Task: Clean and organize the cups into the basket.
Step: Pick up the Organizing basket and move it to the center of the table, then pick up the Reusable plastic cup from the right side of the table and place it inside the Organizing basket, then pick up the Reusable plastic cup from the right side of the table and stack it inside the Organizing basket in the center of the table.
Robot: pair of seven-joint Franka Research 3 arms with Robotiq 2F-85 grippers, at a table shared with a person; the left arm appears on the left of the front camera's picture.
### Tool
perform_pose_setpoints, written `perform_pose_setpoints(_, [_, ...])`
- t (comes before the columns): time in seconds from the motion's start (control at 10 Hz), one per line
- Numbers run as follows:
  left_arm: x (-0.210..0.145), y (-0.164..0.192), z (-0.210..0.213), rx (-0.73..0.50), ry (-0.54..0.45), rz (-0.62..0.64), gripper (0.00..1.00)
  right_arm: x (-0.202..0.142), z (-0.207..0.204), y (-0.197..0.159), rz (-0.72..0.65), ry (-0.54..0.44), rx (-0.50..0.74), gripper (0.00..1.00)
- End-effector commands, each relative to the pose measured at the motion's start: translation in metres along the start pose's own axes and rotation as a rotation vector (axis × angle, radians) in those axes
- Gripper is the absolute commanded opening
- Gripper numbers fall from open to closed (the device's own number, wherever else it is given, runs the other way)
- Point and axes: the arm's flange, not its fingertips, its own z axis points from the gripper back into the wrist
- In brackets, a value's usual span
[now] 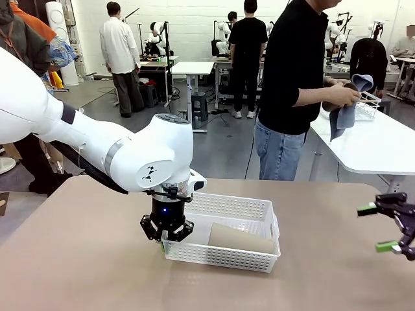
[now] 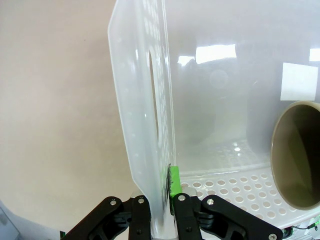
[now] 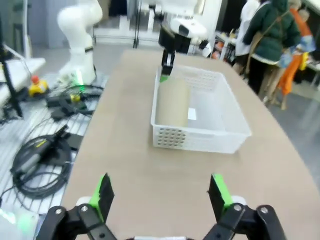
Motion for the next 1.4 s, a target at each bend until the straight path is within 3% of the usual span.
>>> perform_pose_setpoints(0.0, [-0.002,0.000,-0.002,0.009,0.006,0.001,0.00,-0.039,0.017,-0.003,0.007,-0.154,-0.043,1.00])
perform_pose_setpoints(0.3, [-0.002,0.000,-0.002,0.009,0.006,0.001,0.00,-0.069,0.039,0.032,0.054,-0.279,-0.117,1.00])
perform_pose_setpoints(0.4, [-0.002,0.000,-0.002,0.009,0.006,0.001,0.00,-0.071,0.040,0.037,0.032,-0.268,-0.151,1.00])
perform_pose_setpoints(0.5, [-0.002,0.000,-0.002,0.009,0.006,0.001,0.00,-0.017,0.040,0.021,-0.031,-0.221,-0.074,1.00])
perform_pose_setpoints(1.3, [-0.002,0.000,-0.002,0.009,0.006,0.001,0.00,-0.017,0.040,0.021,-0.031,-0.221,-0.074,1.00])
